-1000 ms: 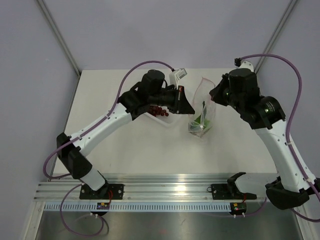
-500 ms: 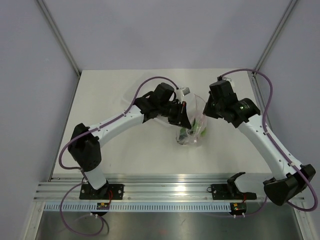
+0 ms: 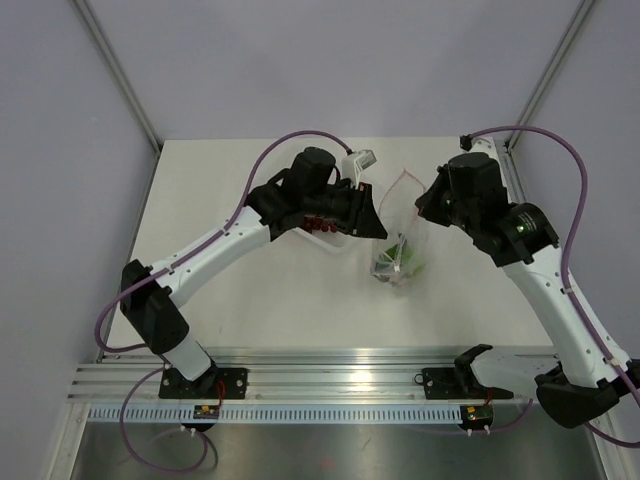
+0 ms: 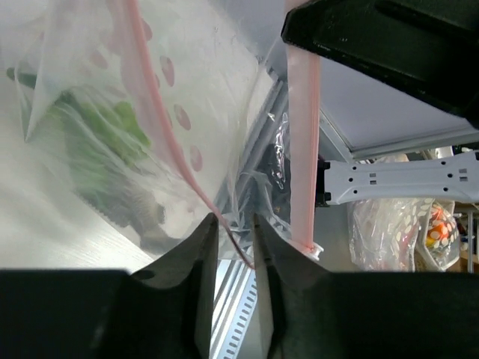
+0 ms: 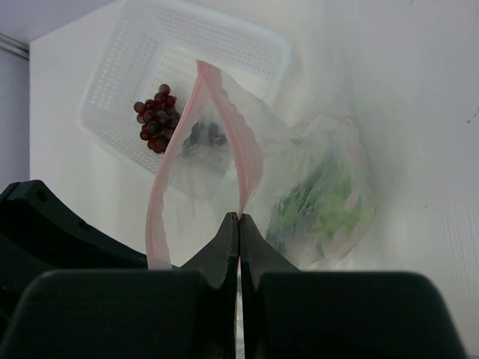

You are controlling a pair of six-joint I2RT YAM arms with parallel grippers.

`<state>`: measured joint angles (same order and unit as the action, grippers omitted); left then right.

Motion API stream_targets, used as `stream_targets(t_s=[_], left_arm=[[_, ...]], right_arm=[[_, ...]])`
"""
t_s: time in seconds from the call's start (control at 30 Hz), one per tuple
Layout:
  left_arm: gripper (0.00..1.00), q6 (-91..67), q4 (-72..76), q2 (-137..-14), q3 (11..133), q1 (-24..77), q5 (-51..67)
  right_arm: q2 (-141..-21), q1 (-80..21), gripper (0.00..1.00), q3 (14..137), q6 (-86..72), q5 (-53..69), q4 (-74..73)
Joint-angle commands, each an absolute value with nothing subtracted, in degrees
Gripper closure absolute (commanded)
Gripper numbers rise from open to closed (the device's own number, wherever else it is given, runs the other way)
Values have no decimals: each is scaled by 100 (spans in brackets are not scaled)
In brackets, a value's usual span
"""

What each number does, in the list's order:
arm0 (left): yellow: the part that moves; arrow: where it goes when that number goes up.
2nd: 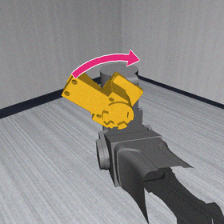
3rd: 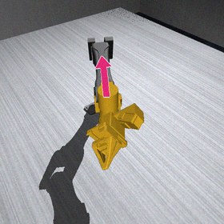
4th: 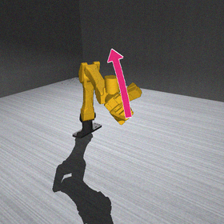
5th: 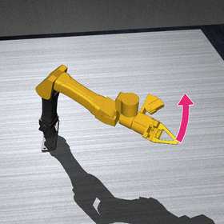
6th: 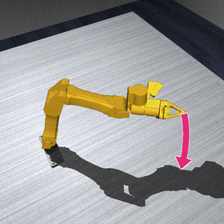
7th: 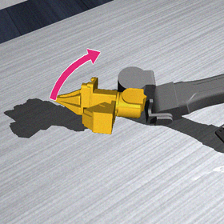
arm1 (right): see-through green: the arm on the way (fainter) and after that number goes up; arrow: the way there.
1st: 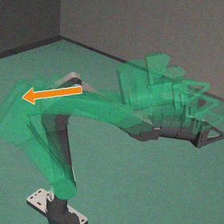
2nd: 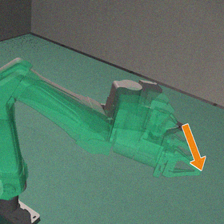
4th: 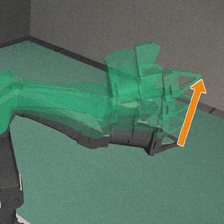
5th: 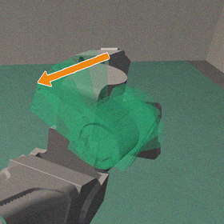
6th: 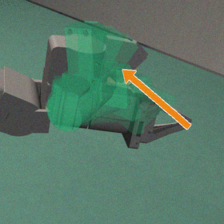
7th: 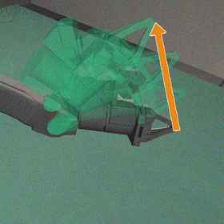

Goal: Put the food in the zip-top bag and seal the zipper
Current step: Adjust the zipper food storage bag at the center of the board.

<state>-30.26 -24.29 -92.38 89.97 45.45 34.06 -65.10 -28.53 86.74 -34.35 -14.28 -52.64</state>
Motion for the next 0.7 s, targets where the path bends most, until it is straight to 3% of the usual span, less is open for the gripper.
stream_targets(t_s=[0.0,0.37,0.57,0.67], left_arm=[[68,-2743,-2539,-9229,9078,4421,3296],[33,-2259,-3217,-9027,9369,3534,3348],[35,-2197,-3453,-9157,9544,2849,3095],[37,-2048,-4015,-9691,9948,2471,1972]], right_arm=[[-6627,-2856,100,8631,-3472,-1459,-5063],[-7153,-2865,100,8473,-3480,-977,-4668],[-7453,-2856,100,8596,-3481,-747,-4509],[-7436,-2856,100,8613,-3480,-756,-4500]])
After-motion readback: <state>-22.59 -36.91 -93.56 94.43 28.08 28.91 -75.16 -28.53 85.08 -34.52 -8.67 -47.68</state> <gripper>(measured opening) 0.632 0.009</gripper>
